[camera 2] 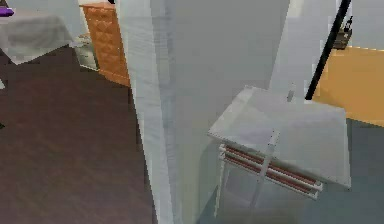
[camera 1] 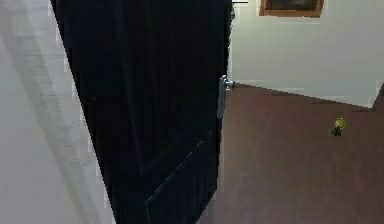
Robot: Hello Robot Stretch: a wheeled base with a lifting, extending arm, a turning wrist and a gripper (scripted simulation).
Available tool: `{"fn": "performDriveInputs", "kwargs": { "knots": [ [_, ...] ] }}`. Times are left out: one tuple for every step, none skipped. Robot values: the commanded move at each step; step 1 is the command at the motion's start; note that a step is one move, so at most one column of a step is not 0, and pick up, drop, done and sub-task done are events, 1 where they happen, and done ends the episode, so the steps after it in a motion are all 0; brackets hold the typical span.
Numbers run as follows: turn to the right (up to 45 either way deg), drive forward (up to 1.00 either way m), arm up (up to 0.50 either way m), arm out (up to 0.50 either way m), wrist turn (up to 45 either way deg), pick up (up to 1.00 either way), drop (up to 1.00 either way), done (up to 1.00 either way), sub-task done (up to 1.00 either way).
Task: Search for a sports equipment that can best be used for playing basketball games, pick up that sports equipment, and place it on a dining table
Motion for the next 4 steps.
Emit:
{"fn": "performDriveInputs", "kwargs": {
  "knots": [
    [27.0, 0.00, 0.00, 0.00, 0.0, 0.00, 0.00, 0.00, 0.00],
    [0.0, 0.45, 0.00, 0.00, 0.0, 0.00, 0.00, 0.00, 0.00],
    [36.0, 0.00, 0.00, 0.00, 0.0, 0.00, 0.00, 0.00, 0.00],
    [0.0, 1.00, 0.00, 0.00, 0.0, 0.00, 0.00, 0.00, 0.00]
  ]
}}
